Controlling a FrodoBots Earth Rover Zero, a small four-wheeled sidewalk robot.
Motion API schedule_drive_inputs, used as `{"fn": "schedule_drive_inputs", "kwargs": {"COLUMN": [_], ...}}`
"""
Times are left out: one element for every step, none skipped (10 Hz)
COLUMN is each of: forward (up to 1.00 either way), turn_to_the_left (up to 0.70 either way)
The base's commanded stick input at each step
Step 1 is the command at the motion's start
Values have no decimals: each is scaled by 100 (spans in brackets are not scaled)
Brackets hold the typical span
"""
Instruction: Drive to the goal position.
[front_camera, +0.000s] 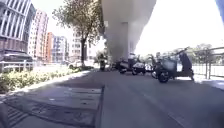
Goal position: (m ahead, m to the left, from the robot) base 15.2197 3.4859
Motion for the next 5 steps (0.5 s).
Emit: {"fn": "schedule_drive_inputs", "kwargs": {"forward": [70,70,70,70,70], "turn_to_the_left": [0,0,0,0,0]}}
